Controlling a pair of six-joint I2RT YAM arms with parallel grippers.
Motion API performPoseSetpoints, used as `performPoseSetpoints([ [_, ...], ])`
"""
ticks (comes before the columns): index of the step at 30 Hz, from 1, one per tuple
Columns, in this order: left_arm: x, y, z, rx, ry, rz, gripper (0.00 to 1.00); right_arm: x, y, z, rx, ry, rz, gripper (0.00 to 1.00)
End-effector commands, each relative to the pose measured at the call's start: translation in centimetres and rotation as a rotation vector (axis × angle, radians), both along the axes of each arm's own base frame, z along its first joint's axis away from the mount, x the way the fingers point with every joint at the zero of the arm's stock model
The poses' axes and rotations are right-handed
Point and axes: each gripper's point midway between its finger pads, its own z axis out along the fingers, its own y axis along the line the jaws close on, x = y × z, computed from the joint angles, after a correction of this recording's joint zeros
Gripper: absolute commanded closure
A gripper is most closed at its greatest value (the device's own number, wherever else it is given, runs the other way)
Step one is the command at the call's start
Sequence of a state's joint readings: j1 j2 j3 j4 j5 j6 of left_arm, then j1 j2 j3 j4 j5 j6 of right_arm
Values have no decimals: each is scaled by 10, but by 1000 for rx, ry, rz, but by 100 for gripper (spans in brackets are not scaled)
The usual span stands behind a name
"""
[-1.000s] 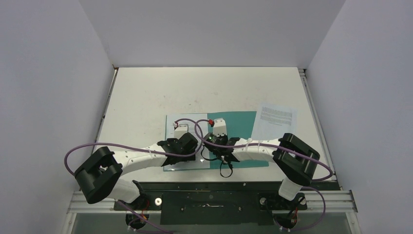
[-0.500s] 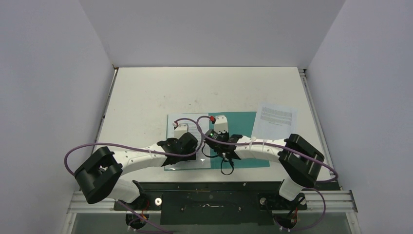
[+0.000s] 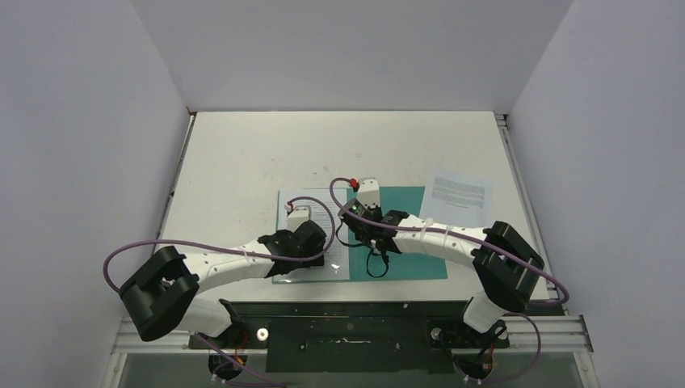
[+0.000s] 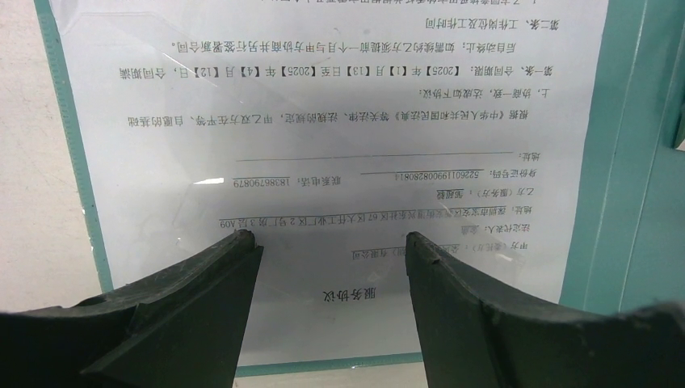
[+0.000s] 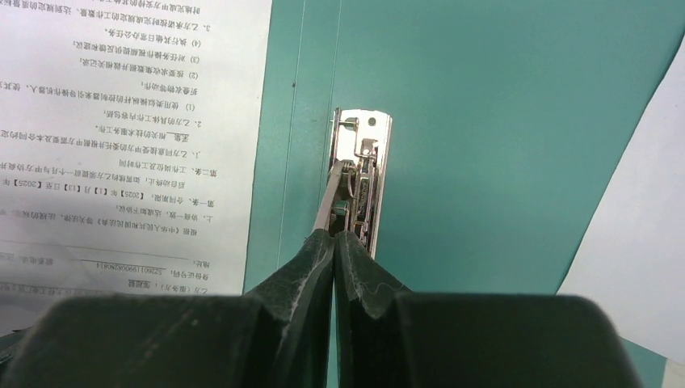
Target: Put the files into the folder
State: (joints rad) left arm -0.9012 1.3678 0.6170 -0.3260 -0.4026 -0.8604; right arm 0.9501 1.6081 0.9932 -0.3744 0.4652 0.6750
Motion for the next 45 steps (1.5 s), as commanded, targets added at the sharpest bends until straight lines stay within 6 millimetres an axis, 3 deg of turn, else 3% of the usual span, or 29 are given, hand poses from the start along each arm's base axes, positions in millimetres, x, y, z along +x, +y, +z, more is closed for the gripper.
performPoseSetpoints([
  [1, -55, 26, -36, 77, 231, -23, 35, 7, 2, 39, 40, -49, 9, 95],
  [7, -57, 24, -33, 67, 226, -35, 35, 4, -3, 58, 86, -72, 6, 95],
  [12, -60, 23, -30, 56, 220, -42, 35, -7, -8, 56, 129, -55, 10, 95],
  [26, -65, 26, -24, 40, 211, -39, 35, -40, -3, 8, 288, 66, 6, 95],
  [34, -64, 25, -21, 35, 203, -43, 35, -32, 10, -5, 316, 86, -3, 95],
  [45, -64, 27, -20, 37, 196, -40, 36, -1, 23, 0, 371, 76, -25, 95],
])
